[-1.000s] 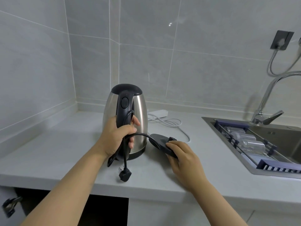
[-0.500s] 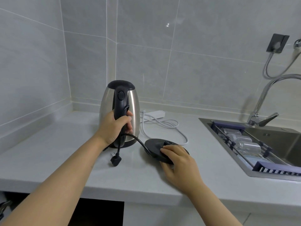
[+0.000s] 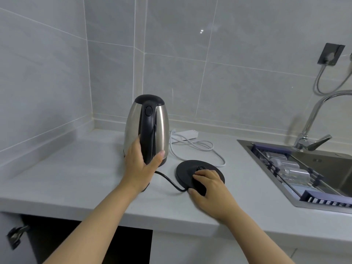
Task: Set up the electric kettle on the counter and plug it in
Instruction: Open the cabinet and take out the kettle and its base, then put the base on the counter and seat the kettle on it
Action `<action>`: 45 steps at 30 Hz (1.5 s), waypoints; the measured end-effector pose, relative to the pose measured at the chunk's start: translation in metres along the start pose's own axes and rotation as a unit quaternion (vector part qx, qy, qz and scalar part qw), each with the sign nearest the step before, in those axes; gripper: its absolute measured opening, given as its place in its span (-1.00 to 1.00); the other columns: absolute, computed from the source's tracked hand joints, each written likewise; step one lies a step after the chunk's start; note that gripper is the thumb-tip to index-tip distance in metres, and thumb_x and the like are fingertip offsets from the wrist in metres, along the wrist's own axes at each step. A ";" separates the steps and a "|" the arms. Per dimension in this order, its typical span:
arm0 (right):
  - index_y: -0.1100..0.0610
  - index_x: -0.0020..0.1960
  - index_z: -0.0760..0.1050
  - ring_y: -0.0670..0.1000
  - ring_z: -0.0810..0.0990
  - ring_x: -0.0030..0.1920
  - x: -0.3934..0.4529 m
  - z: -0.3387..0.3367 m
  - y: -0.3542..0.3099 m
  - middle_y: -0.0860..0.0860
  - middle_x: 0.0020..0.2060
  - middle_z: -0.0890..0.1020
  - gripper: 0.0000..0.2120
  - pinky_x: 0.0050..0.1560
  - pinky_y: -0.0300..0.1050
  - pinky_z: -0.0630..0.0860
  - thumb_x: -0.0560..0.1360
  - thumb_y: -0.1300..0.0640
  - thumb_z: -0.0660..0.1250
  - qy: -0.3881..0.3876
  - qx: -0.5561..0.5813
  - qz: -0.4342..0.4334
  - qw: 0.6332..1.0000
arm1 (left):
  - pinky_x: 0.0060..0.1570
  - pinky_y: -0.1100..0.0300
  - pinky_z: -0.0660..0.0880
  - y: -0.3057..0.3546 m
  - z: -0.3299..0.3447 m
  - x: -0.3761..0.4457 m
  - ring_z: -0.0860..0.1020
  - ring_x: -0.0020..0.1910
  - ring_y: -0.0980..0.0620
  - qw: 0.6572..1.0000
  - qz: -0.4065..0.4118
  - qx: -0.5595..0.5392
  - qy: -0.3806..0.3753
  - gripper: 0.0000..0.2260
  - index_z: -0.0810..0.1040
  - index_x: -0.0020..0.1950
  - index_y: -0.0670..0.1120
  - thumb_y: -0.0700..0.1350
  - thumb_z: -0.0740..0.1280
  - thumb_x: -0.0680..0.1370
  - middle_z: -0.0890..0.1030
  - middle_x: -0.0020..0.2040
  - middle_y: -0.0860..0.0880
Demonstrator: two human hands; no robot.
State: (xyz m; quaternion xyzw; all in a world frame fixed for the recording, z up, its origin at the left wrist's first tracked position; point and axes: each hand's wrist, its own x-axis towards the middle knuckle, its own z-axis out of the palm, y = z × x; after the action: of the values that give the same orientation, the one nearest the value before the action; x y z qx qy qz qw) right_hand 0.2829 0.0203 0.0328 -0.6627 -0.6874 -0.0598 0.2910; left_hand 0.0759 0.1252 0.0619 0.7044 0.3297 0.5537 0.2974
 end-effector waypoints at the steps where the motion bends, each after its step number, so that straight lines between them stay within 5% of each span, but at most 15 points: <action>1: 0.12 0.35 0.47 -0.06 0.28 0.38 0.000 0.000 0.000 -0.09 0.32 0.44 -0.54 0.27 -0.35 0.15 0.52 -0.07 0.31 -0.002 0.000 0.000 1.000 | 0.33 -0.01 0.39 -0.004 -0.002 -0.005 0.38 0.34 0.10 1.000 0.000 0.027 0.002 -0.33 0.21 0.47 0.13 0.27 0.33 0.42 0.42 0.35 0.11; 4: 0.11 0.35 0.47 -0.07 0.28 0.38 0.000 0.000 0.000 -0.10 0.32 0.44 -0.55 0.27 -0.36 0.14 0.53 -0.07 0.30 -0.006 -0.006 0.000 1.000 | 0.43 -0.11 0.22 -0.009 -0.007 -0.020 0.21 0.46 0.08 0.995 -0.013 0.104 -0.003 -0.22 0.06 0.54 0.13 0.36 0.24 0.41 0.24 0.49 0.09; 8: 0.08 0.34 0.49 -0.07 0.33 0.36 -0.001 0.000 0.001 -0.11 0.29 0.48 -0.56 0.28 -0.31 0.22 0.53 -0.08 0.30 -0.001 -0.015 0.007 1.000 | 0.45 0.10 0.09 -0.001 -0.013 -0.032 0.09 0.39 0.27 0.995 -0.036 0.090 -0.010 -0.19 -0.02 0.53 0.17 0.37 0.21 0.37 0.17 0.46 0.18; 11: 0.12 0.25 0.55 -0.02 0.45 0.27 -0.002 0.000 0.001 -0.06 0.19 0.56 -0.65 0.20 -0.20 0.38 0.53 -0.01 0.33 0.039 -0.014 0.014 0.999 | 0.42 0.16 0.15 0.001 -0.017 -0.042 0.10 0.36 0.32 0.997 -0.044 0.056 -0.017 -0.30 0.00 0.49 0.23 0.17 0.35 0.48 0.17 0.39 0.25; 13: 0.15 0.15 0.59 0.04 0.52 0.16 -0.003 0.001 -0.002 -0.01 0.08 0.60 -0.75 0.09 -0.15 0.45 0.52 0.07 0.34 0.084 -0.013 -0.003 0.996 | 0.39 0.28 0.14 0.000 -0.019 -0.050 0.10 0.39 0.28 0.996 -0.050 0.071 -0.013 -0.34 0.07 0.53 0.11 0.01 0.36 0.53 0.18 0.43 0.18; 17: 0.15 -0.13 0.55 -0.01 0.48 -0.18 -0.006 0.004 -0.014 -0.06 -0.23 0.52 -0.78 -0.22 -0.12 0.47 0.50 0.04 0.22 0.168 -0.003 -0.037 0.985 | 0.05 0.67 0.17 0.006 -0.024 -0.062 0.23 0.29 0.25 0.996 -0.057 0.069 0.013 -0.49 0.24 0.45 -0.01 -0.15 0.34 0.54 0.28 0.31 0.13; 21: 0.06 -0.33 0.20 -0.04 0.22 -0.49 -0.010 0.007 -0.042 -0.13 -0.50 0.24 -0.73 -0.54 -0.12 0.26 0.49 0.04 0.18 0.233 -0.008 -0.044 0.971 | -0.23 0.38 0.38 0.011 -0.035 -0.080 0.40 -0.24 0.12 0.985 -0.080 0.095 0.122 -0.88 0.37 0.01 -0.03 -0.18 0.29 0.56 0.38 -0.19 0.09; 26: 0.07 -0.37 0.14 -0.03 0.11 -0.51 -0.014 0.018 -0.074 -0.11 -0.53 0.15 -0.68 -0.53 -0.21 0.13 0.47 0.11 0.21 0.242 0.024 -0.117 0.963 | -0.42 0.35 0.32 0.016 -0.058 -0.102 0.31 -0.48 0.12 0.986 -0.081 0.091 0.111 -0.87 0.32 -0.11 -0.06 -0.13 0.24 0.60 0.31 -0.45 0.05; 34: 0.06 -0.37 0.15 -0.01 0.14 -0.51 -0.006 0.043 -0.157 -0.10 -0.51 0.16 -0.67 -0.58 -0.14 0.21 0.47 0.16 0.24 0.225 0.073 -0.215 0.948 | -0.35 0.15 0.47 0.012 -0.146 -0.128 0.44 -0.41 0.08 0.966 -0.088 0.207 0.131 -0.90 0.38 -0.07 -0.01 -0.03 0.25 0.59 0.40 -0.43 0.06; 39: 0.14 -0.40 0.23 0.00 0.23 -0.54 -0.001 0.071 -0.211 -0.06 -0.53 0.22 -0.65 -0.60 -0.07 0.25 0.43 0.28 0.35 0.191 0.105 -0.252 0.943 | -0.44 0.19 0.34 0.003 -0.207 -0.149 0.47 -0.39 0.07 0.925 -0.129 0.315 0.171 -0.91 0.40 -0.10 -0.04 -0.07 0.26 0.57 0.47 -0.42 0.03; 43: 0.12 -0.37 0.24 -0.02 0.24 -0.51 -0.004 0.095 -0.254 -0.07 -0.51 0.26 -0.70 -0.57 -0.12 0.25 0.47 0.24 0.29 0.140 0.133 -0.282 0.940 | -0.36 0.17 0.37 -0.009 -0.246 -0.170 0.51 -0.24 0.01 0.887 -0.149 0.403 0.167 -0.98 0.46 -0.06 -0.05 -0.13 0.28 0.54 0.56 -0.24 0.00; 45: 0.14 -0.37 0.24 -0.01 0.26 -0.49 -0.006 0.106 -0.275 -0.05 -0.50 0.29 -0.72 -0.55 -0.10 0.27 0.47 0.22 0.25 0.116 0.145 -0.297 0.937 | -0.19 0.10 0.45 -0.013 -0.260 -0.179 0.52 -0.05 -0.05 0.859 -0.165 0.463 0.146 -0.86 0.50 0.06 -0.08 -0.11 0.31 0.52 0.57 -0.05 -0.03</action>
State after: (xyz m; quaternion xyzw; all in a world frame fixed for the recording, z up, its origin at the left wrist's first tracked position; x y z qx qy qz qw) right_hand -0.0112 0.0329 0.0262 -0.3677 -0.8155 -0.1198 0.4305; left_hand -0.2103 0.0052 0.0018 0.6075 0.6989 0.3764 -0.0274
